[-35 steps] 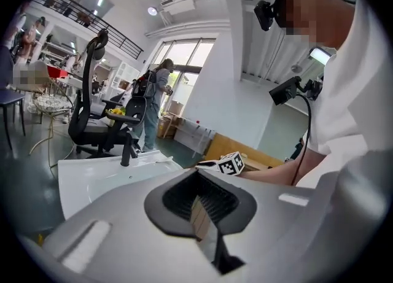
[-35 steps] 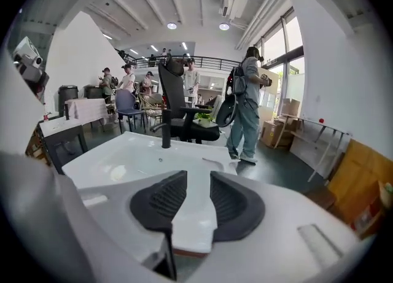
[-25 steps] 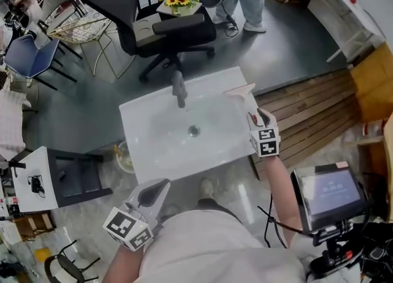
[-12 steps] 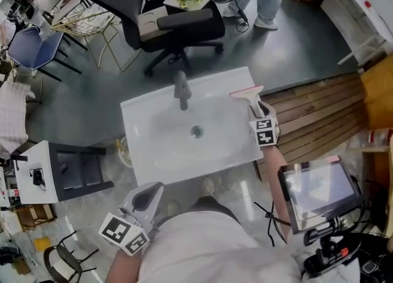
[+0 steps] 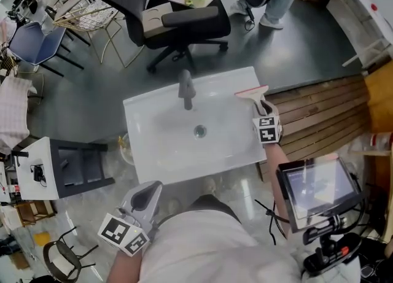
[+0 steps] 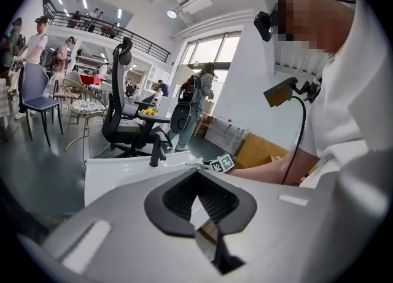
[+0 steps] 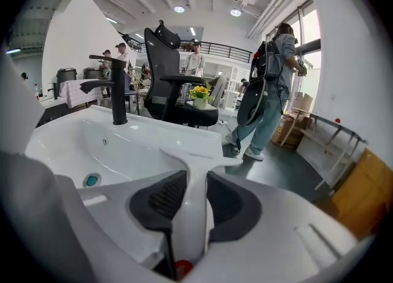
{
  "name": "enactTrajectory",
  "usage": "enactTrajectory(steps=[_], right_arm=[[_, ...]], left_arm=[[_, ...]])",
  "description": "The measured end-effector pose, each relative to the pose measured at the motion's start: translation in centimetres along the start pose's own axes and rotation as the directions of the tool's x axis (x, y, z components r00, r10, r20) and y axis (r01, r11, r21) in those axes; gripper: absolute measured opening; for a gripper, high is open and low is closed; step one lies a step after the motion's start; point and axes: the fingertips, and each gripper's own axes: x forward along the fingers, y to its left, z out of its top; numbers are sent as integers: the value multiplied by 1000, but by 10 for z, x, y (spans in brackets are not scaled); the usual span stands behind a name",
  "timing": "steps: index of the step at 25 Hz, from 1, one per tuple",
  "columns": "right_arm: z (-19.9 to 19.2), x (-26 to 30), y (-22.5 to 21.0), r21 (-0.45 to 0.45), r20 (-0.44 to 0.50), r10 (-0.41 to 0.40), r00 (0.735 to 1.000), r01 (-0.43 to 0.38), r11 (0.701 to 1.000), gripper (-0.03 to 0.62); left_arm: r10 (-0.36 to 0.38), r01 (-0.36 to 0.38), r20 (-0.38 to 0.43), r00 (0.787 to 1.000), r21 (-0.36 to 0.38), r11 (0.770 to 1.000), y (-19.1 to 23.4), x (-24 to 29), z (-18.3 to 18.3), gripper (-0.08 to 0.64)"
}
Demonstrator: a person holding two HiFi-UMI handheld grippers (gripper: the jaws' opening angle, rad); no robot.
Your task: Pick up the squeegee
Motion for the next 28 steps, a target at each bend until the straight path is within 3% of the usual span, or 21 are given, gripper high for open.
enactTrajectory(steps=[11, 15, 21, 28], right_arm=[[2, -7, -11, 48, -7, -42, 999, 42, 998, 100], [5, -38, 10, 54, -2, -56, 998, 56, 997, 100], [6, -51, 12, 54, 4, -74, 997, 73, 996, 100], [17, -116, 45, 57, 31, -114, 993, 112, 992, 100]], left_arm=[[-10, 9, 12, 1000, 15, 1000, 6, -5, 6, 8], [-44, 43, 24, 999, 21, 999, 9, -32, -2, 8], [-89, 88, 23, 996, 34, 996, 13, -24, -1, 8], [-171, 169, 36, 985, 60, 984, 12, -58, -12, 8]])
